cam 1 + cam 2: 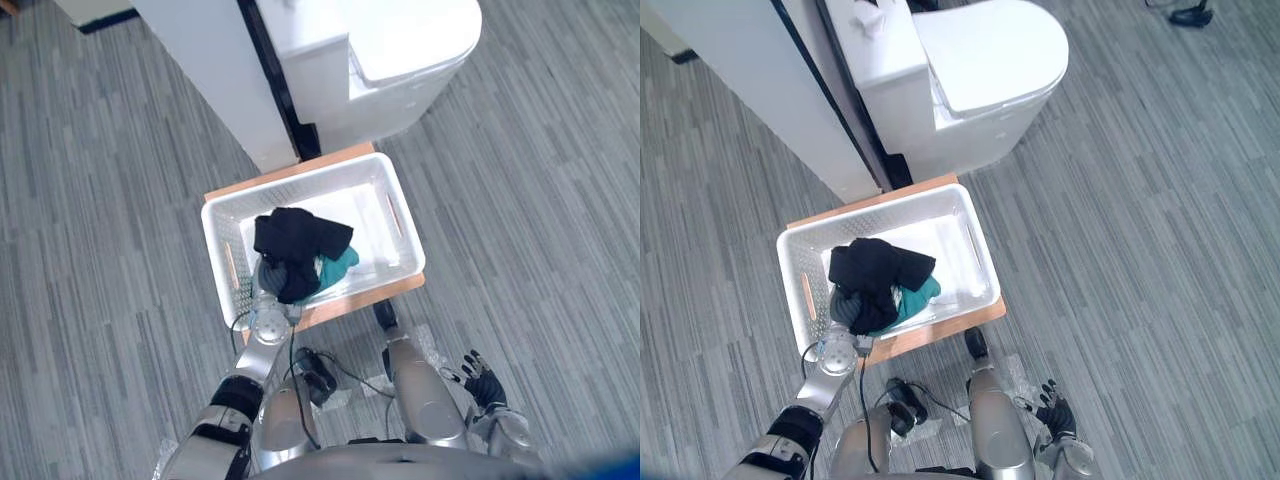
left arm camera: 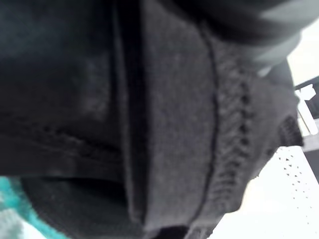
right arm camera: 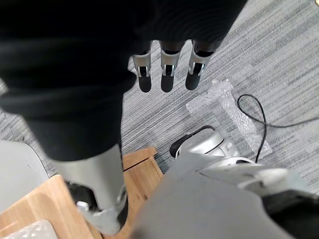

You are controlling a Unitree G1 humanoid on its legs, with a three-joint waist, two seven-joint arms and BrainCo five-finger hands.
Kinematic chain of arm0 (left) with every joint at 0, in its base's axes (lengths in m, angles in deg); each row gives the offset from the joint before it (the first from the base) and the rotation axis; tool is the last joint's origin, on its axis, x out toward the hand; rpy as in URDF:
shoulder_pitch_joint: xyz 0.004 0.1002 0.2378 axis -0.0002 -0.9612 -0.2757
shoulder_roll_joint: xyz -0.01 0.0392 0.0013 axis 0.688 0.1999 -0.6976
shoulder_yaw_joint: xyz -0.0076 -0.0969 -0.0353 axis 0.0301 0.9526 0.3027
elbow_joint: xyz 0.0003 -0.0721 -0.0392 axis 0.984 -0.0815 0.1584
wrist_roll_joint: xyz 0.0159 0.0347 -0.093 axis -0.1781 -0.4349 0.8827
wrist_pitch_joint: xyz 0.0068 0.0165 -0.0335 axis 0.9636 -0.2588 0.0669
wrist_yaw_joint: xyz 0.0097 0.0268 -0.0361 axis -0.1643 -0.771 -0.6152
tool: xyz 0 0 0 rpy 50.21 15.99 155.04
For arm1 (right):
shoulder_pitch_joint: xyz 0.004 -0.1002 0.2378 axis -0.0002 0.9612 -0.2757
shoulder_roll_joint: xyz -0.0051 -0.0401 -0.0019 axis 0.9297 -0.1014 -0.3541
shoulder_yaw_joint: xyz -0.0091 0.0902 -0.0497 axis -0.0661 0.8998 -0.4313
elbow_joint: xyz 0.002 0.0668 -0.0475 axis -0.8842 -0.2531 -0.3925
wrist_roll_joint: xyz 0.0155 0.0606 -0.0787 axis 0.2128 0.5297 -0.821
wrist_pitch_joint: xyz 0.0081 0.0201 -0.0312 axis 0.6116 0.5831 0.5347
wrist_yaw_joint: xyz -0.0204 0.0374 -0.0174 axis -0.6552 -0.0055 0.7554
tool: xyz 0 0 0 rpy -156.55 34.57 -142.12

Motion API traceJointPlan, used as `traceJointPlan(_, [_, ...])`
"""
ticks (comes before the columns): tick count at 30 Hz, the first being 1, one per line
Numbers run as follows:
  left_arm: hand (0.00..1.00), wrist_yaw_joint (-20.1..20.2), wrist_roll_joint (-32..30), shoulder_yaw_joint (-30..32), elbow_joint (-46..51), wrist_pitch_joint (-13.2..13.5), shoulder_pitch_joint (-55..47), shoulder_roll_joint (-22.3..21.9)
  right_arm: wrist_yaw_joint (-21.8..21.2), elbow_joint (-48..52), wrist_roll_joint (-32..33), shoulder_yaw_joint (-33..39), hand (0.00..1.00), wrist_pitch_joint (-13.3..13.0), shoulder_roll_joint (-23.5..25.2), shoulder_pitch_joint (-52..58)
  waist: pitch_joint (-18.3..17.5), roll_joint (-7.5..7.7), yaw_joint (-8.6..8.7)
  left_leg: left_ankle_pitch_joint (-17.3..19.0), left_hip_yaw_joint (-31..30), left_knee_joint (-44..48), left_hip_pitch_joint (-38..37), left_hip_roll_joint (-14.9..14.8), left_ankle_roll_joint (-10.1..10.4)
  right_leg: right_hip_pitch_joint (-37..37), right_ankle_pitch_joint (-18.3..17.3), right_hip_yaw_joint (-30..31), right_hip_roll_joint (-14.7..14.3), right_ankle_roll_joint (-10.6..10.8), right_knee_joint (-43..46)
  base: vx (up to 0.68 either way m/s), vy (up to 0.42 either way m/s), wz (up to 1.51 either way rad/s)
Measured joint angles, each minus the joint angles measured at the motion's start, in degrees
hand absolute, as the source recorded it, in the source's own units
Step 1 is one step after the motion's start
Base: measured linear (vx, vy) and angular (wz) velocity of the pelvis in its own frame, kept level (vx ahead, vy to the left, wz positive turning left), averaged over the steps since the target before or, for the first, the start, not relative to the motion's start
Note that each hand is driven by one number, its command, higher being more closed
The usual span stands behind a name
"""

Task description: Tidy the bed and pick cloth on bed and put in laundry

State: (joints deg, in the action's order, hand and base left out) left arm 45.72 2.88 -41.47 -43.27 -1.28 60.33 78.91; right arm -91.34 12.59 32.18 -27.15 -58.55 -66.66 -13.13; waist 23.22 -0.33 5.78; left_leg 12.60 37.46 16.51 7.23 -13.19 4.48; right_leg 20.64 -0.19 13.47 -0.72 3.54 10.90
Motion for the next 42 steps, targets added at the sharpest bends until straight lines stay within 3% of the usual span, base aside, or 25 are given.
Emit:
traceJointPlan(9, [0.0,-1.4,0.6,2.6,0.1,-2.0,0.8,-1.5,-0.1,0.7,0.0,-1.3,0.0,-1.7,0.0,-0.9,1.6,0.98,-0.55,1.6,0.0,3.7,1.6,-1.9,-0.1,1.1,-0.4,-0.4,-0.9,-0.6,1.9,-0.01,-0.01,0.0])
traceJointPlan(17, [0.0,-0.7,-1.4,1.1,7.9,1.6,-1.7,-0.8,-0.4,0.4,-0.8,-1.1,0.0,-1.4,0.2,-0.9,1.5,1.21,-0.7,1.6,-0.1,2.6,-2.5,-2.3,0.0,-3.3,-1.5,-2.1,-0.8,-1.1,2.0,0.0,-0.012,0.09])
traceJointPlan(21, [0.0,3.9,-6.4,-1.4,11.3,2.0,-2.4,2.1,-0.7,-2.2,-1.9,1.0,0.0,-0.6,0.7,-0.1,-1.8,1.2,-0.55,0.4,-0.5,-0.5,-4.6,-1.4,0.5,-5.7,-1.6,-3.2,-0.2,-1.1,0.0,0.05,0.015,0.13])
traceJointPlan(24, [0.0,6.8,-6.7,-2.6,11.3,1.6,-3.0,2.6,-0.9,-4.8,-3.0,2.4,0.0,-0.4,0.8,1.0,-4.3,0.74,-0.19,-1.4,-0.4,-3.8,-7.1,-0.1,1.0,-7.7,-1.5,-4.4,0.4,-1.1,-1.5,0.12,0.039,0.2])
traceJointPlan(29, [0.0,15.1,-8.8,-5.7,10.5,-1.0,-6.5,2.5,-1.0,-11.0,-4.6,6.7,0.0,0.5,0.3,1.1,-9.0,-2.29,1.58,-5.2,-0.4,-12.4,-12.9,2.5,1.7,-12.6,-1.2,-6.4,1.2,-0.6,-5.1,0.1,0.036,0.14])
traceJointPlan(32, [0.0,17.2,-8.2,-8.1,7.7,-1.1,-8.0,2.2,-0.9,-12.5,-5.5,7.8,0.0,1.0,-0.5,1.1,-10.3,-3.71,2.92,-6.3,-0.7,-14.5,-14.7,3.3,1.7,-14.6,-1.2,-7.0,1.5,-0.5,-6.6,0.06,0.024,0.1])
traceJointPlan(36, [0.0,16.5,-6.2,-10.9,5.5,-0.5,-9.8,2.0,0.0,-14.2,-7.6,8.9,0.0,1.8,-0.6,1.0,-11.7,-4.04,3.86,-6.5,-1.9,-14.6,-15.5,3.5,1.7,-16.5,-1.0,-7.5,1.8,-0.4,-8.1,0.01,-0.002,0.11])
traceJointPlan(38, [0.0,14.1,-5.8,-11.5,5.4,1.1,-11.0,2.0,0.3,-15.4,-7.7,9.5,0.0,2.0,-0.6,1.1,-12.4,-4.19,4.01,-6.8,-2.0,-15.5,-16.4,3.6,1.7,-17.7,-0.7,-7.8,1.8,-0.5,-9.0,-0.04,-0.011,0.12])
traceJointPlan(39, [0.0,10.6,-5.5,-11.6,3.8,2.8,-11.5,1.9,0.5,-16.3,-9.3,10.1,0.0,2.4,-0.8,1.1,-14.0,-4.28,4.01,-7.5,-2.7,-16.6,-16.4,4.0,1.5,-18.0,0.1,-8.2,1.9,-0.6,-10.2,-0.04,-0.011,0.12])
traceJointPlan(42, [0.0,5.2,-3.0,-11.0,3.8,5.1,-12.2,1.9,0.7,-17.0,-9.8,10.0,0.0,3.0,-1.3,1.1,-14.5,-4.35,3.91,-7.8,-3.8,-17.5,-17.2,4.2,1.3,-19.6,0.9,-9.2,2.1,-0.7,-11.7,-0.05,-0.018,0.19])
